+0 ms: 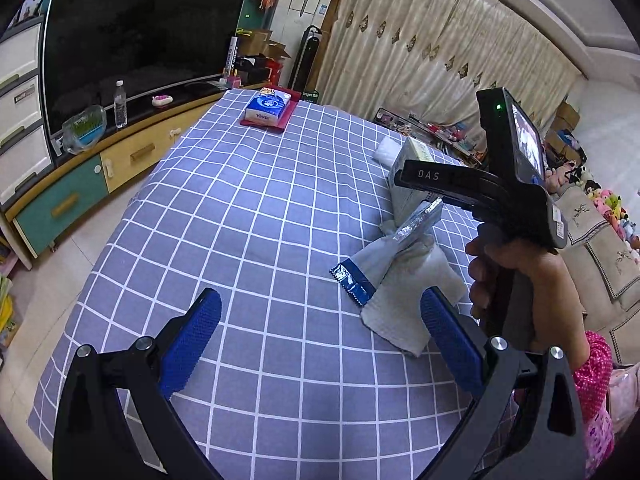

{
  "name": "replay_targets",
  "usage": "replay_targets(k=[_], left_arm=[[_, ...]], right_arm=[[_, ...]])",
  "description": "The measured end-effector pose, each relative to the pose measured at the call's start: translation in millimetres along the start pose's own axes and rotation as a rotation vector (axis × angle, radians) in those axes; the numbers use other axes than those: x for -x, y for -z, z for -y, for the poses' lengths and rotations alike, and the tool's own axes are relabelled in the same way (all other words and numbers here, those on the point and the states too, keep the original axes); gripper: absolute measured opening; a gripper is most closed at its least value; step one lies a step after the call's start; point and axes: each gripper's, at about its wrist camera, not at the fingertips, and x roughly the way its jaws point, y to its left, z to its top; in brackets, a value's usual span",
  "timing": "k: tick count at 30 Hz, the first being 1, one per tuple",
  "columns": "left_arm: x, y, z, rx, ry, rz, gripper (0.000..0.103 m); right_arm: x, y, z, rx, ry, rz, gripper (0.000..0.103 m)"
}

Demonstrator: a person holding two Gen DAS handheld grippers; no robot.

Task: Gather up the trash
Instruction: 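Grasp the white-and-green tea carton with the right gripper, then carry the tea carton with the right gripper over the bin and release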

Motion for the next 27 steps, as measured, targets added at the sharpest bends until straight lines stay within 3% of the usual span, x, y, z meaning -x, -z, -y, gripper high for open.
replay_targets(k=[3, 11, 27], left_arm=[[-2, 1, 3, -0.006, 0.001, -0.006, 0.098], [-7, 2, 6, -0.009, 0.001, -0.015, 0.098], [-15, 8, 24, -0.048, 0.018, -0.027, 0.098]], right_arm=[[-2, 1, 3, -0.004, -0.012, -0.005, 0.029], [22, 2, 16, -0.020, -0.070, 0.036, 0.028], [118, 23, 79, -0.120, -0.152, 0.179, 0.028]])
